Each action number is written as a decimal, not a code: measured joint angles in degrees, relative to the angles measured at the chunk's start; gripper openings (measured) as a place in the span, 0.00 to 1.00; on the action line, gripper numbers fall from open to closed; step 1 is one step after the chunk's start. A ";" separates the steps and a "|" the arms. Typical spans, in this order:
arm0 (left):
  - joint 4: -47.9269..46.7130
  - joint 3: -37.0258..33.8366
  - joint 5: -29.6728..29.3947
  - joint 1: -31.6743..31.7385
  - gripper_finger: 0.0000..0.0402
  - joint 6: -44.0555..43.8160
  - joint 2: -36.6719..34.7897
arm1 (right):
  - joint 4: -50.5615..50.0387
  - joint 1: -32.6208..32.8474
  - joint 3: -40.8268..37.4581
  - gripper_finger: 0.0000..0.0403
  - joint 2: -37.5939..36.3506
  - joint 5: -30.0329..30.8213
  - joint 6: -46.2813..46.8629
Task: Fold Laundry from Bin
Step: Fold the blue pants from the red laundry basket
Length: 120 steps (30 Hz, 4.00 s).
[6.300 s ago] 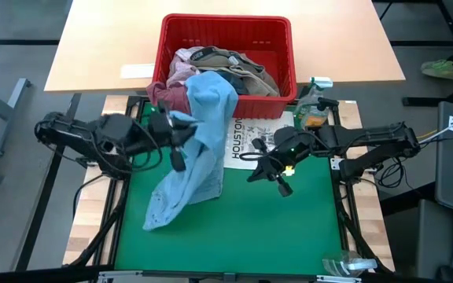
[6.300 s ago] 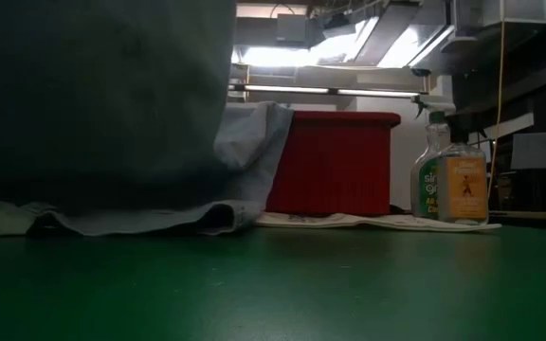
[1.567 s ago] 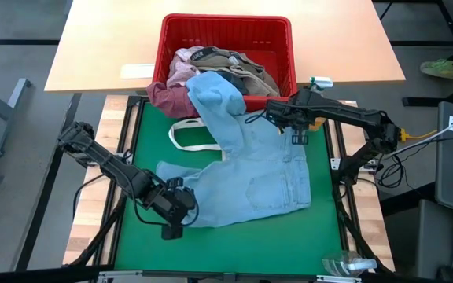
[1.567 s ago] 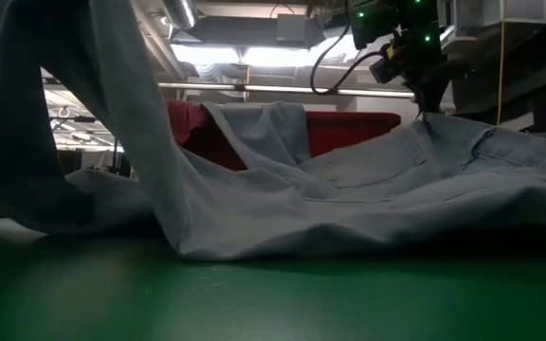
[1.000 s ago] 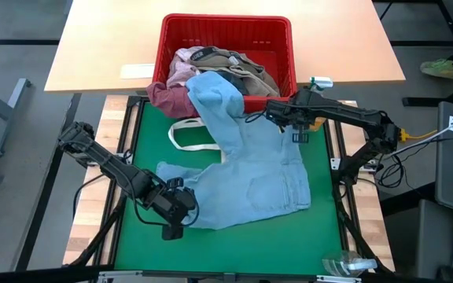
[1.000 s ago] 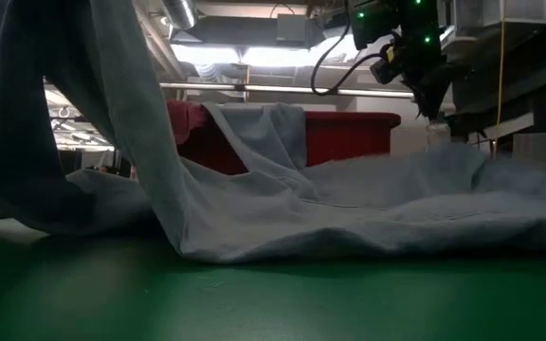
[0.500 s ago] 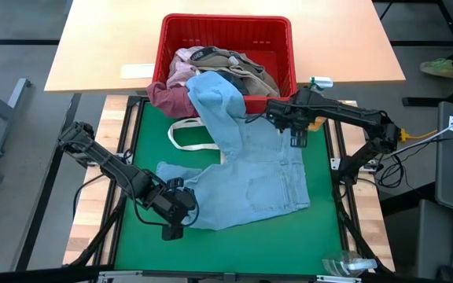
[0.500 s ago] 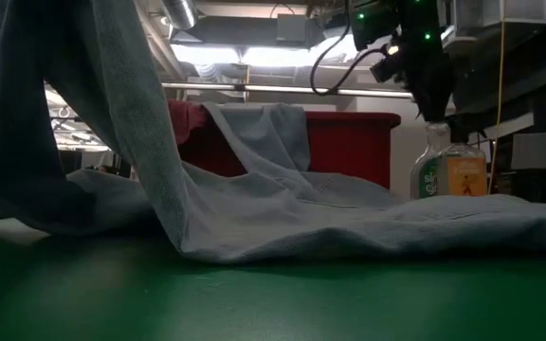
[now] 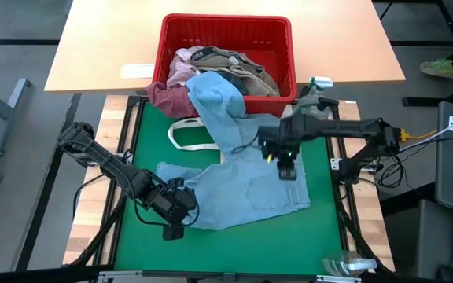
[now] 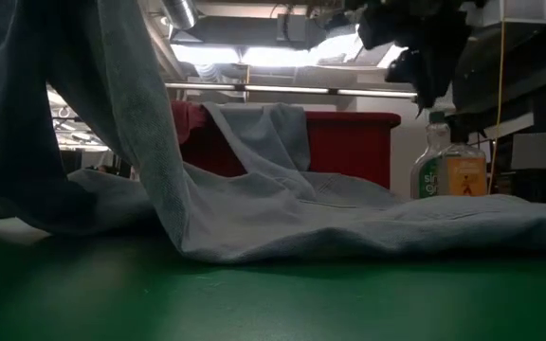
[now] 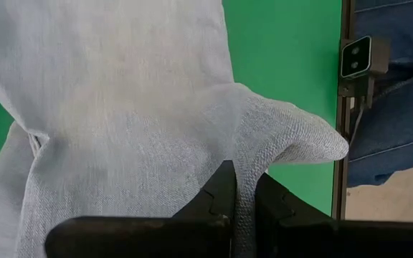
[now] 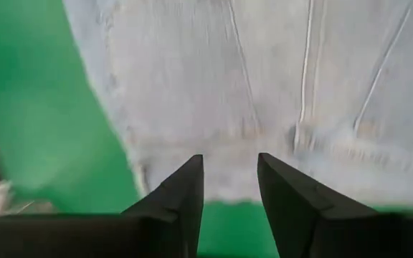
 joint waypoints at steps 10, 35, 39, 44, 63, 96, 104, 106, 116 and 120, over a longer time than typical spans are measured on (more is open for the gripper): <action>6.53 0.00 -3.48 0.02 0.02 0.02 0.00 | 22.15 10.79 -14.66 0.33 0.00 7.97 8.00; 6.53 0.00 -5.01 0.09 0.15 0.00 0.00 | 13.53 17.25 -39.23 0.33 0.10 0.89 14.52; 6.50 0.00 -6.84 0.07 0.23 0.00 0.00 | 13.28 17.25 -39.22 0.33 0.09 0.62 14.52; 6.25 0.00 -7.08 0.47 0.28 -0.05 0.00 | 13.28 17.25 -39.18 0.33 0.09 0.39 14.52; -21.74 -6.90 -0.54 8.73 0.29 -29.68 -0.09 | 13.35 17.25 -39.11 0.33 0.02 -0.66 14.47; 5.41 -39.57 0.59 17.36 0.29 -37.53 -0.43 | 13.99 17.26 -39.02 0.33 -0.02 -0.64 14.41; 6.18 -39.77 0.75 17.24 0.19 -37.50 -0.32 | 13.98 17.26 -39.02 0.33 -0.04 -0.62 14.39; 6.09 -39.26 0.75 17.05 0.13 -37.22 -0.14 | 13.96 17.25 -39.02 0.33 -0.04 -0.60 14.21; -14.05 -29.33 8.24 16.70 0.01 -33.86 0.20 | 12.31 17.25 -39.02 0.33 -0.04 3.91 23.30; -25.46 -23.35 14.82 16.70 0.00 -31.03 0.17 | 9.53 17.25 -39.11 0.33 -0.04 3.32 27.21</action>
